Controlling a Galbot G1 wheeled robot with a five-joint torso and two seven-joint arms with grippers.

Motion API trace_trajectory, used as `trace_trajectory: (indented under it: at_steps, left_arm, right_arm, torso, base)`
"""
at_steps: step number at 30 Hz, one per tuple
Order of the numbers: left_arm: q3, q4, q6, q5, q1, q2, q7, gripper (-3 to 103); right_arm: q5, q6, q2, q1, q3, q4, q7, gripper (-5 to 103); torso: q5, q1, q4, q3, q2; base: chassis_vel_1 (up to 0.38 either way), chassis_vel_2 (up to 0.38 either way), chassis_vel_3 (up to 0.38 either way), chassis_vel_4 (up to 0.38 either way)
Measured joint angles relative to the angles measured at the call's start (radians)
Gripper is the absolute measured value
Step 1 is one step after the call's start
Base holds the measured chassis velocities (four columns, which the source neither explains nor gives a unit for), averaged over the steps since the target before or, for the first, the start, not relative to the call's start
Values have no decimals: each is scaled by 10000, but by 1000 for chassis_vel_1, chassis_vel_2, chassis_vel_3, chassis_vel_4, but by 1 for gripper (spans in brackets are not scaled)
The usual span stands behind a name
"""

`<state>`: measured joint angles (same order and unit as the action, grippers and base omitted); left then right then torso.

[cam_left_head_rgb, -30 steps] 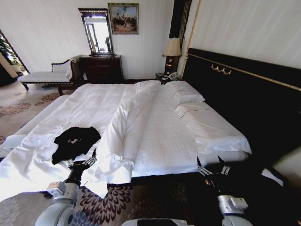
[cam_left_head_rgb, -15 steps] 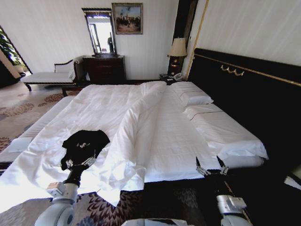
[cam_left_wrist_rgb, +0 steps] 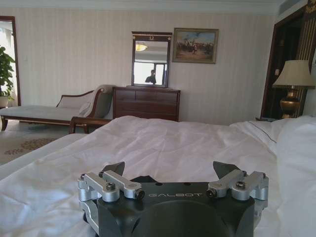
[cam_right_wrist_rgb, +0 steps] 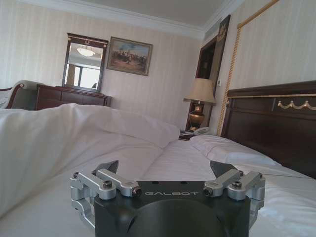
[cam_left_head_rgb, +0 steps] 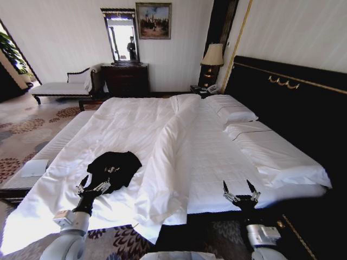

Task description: Fold the clothes on the bed.

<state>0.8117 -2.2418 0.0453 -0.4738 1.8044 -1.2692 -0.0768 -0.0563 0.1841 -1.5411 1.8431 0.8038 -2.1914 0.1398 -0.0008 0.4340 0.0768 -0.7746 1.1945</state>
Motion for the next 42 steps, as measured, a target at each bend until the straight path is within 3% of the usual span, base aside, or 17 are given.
trace_trajectory:
  at_steps: [10, 23, 37, 39, 42]
  left_arm:
    - [97, 11, -37, -17, 66, -29, 20, 100]
    - [281, 6, -196, -29, 305, -176, 80, 100]
    - [320, -35, -199, -135, 334, -226, 98, 100]
    - [317, -76, -178, -129, 325, -216, 84, 100]
    - [306, -104, -165, -121, 325, -224, 76, 100]
  right_arm:
    - [-188, -259, 28, -25, -462, -67, -1, 100]
    - [-2604, -2067, 461, 25, -1490, -508, -168, 100]
    - [-3447, -2807, 620, -302, -1711, 127, -483, 101]
    - [-3553, -2846, 626, -352, -1800, 173, -454, 92]
    - [-3625, -2861, 624, -363, -1835, 178, -448, 87]
  torso:
    - [1, -1, 0, 1, 0]
    - [0, 0, 0, 1, 1]
    - [-2, -1, 0, 1, 0]
    - [0, -1, -1, 1, 0]
    - [0, -1, 0, 0, 0]
  base:
    - [142, 220, -153, -231]
    - [101, 174, -91, -167]
    - [0, 0, 0, 0]
    - [0, 0, 0, 0]
    - [0, 0, 0, 0]
